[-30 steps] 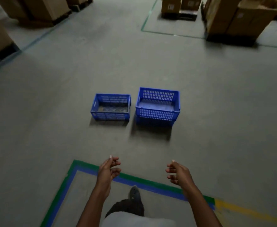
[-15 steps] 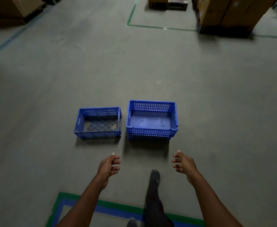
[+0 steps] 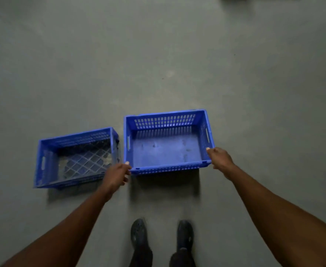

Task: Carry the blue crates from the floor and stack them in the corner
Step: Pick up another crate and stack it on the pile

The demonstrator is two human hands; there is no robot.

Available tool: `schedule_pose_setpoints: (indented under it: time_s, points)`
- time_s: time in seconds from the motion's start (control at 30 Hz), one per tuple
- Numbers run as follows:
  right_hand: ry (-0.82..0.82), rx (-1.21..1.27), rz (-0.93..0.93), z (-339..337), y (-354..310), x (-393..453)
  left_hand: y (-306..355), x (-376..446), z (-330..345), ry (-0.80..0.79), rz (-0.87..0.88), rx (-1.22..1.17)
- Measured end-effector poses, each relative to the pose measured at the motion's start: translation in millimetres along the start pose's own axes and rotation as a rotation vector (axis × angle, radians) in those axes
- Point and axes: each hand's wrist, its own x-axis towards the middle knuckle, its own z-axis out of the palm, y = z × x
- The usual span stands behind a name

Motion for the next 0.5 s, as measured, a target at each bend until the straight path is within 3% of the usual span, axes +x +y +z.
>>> schedule_pose_setpoints:
  time_s: [0.1, 0.23, 0.3, 0.4, 0.5]
  points:
    - [0.065, -0.116, -0.052, 32.0, 3.2, 84.7, -12.9, 106.1, 18.6, 0.052, 0.089, 0.075]
    - [0.214, -0.243, -0.111, 62.8, 30.2, 169.6, -31.0, 198.5, 34.0, 0.314, 0.303, 0.345]
    - [0.291, -0.355, -0.117, 75.3, 41.6, 196.1, -40.8, 230.1, 40.2, 0.394, 0.292, 0.446]
    - [0.397, -0.365, -0.116, 82.7, 52.5, 230.1, -51.6, 269.5, 47.1, 0.431, 0.211, 0.387]
    - [0.395, -0.252, -0.06, 80.6, 55.8, 262.9, -58.0, 301.4, 48.0, 0.383, 0.211, 0.213]
